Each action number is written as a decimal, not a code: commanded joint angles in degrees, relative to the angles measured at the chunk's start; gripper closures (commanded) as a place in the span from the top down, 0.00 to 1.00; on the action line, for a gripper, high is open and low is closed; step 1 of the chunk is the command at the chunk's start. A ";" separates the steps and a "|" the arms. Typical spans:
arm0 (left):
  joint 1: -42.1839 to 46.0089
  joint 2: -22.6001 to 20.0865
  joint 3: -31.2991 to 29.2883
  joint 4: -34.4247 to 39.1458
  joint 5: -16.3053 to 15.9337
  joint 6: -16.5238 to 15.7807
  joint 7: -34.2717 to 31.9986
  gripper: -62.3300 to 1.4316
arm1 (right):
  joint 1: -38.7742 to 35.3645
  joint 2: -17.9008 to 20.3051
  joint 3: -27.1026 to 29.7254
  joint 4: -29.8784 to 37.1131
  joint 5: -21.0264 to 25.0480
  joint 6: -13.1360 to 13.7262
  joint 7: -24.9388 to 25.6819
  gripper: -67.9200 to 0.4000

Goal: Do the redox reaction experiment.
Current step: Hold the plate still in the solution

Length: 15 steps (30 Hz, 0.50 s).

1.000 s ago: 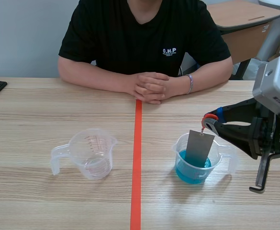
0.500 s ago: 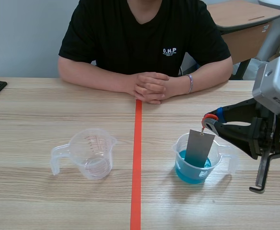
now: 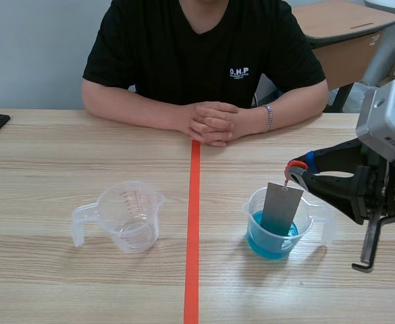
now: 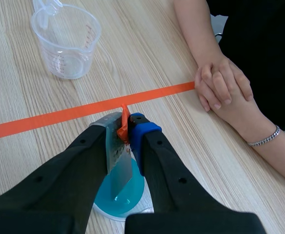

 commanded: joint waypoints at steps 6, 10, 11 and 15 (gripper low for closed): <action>0.00 -0.20 0.15 0.50 -0.13 0.09 -0.72 0.09 | 0.04 0.79 0.55 0.02 -0.63 0.50 -0.66 0.03; 0.00 -0.20 0.15 0.50 -0.13 0.09 -0.72 0.09 | -0.04 0.96 1.66 0.92 -0.61 0.50 -0.63 0.03; 0.00 -0.20 0.15 0.50 -0.13 0.09 -0.72 0.09 | -0.15 0.96 2.16 1.33 -0.55 0.50 -0.61 0.03; 0.00 -0.20 0.15 0.50 -0.13 0.09 -0.72 0.09 | -1.09 0.96 4.20 3.26 0.00 0.50 -0.68 0.03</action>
